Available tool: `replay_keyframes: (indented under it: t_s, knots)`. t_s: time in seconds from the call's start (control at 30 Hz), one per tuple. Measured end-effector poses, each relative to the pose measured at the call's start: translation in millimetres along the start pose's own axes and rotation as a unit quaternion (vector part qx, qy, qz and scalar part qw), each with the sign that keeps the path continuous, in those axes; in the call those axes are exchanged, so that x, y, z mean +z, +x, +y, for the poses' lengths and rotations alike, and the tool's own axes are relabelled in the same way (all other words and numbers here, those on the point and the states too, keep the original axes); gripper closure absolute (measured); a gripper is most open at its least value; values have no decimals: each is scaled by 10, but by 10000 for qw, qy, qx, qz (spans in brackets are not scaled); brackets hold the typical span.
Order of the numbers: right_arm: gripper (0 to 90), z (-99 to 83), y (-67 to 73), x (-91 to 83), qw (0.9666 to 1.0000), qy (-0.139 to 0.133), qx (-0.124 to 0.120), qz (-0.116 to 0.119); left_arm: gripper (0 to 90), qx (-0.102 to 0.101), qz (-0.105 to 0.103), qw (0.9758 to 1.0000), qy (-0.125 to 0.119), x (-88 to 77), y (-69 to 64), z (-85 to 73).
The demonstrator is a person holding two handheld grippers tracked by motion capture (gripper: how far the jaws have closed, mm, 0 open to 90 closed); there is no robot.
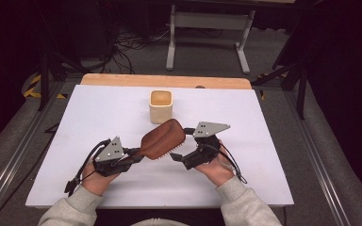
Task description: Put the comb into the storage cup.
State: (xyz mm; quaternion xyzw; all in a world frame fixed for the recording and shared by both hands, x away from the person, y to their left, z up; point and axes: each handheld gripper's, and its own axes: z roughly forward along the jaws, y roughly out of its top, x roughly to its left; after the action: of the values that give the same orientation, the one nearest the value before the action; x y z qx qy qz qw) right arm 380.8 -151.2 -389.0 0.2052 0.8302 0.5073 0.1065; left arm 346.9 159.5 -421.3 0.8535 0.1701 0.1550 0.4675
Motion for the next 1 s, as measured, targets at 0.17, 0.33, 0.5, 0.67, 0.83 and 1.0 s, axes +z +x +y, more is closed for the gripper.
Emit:
replay_keyframes:
  t_s: [0.17,0.33,0.5,0.67,0.83,1.0]
  knots:
    - [6,41,16,119,9999,55,23,108,722,20,-4,10000,-5,-2,-8,2]
    - [6,66,25,202,9999,105,17,118,721,47,-4,10000,0,4,-18,3]
    - [5,78,18,259,9996,98,157,204,721,26,22,10000,0,2,-16,-5]
    - [20,99,19,272,9994,114,272,193,721,71,45,10000,9,14,-13,-23]
    - [87,127,10,257,9985,110,495,218,722,93,73,9999,13,20,-21,-31]
    - [183,156,-1,200,9979,-31,590,252,723,120,88,9999,37,28,-35,-25]
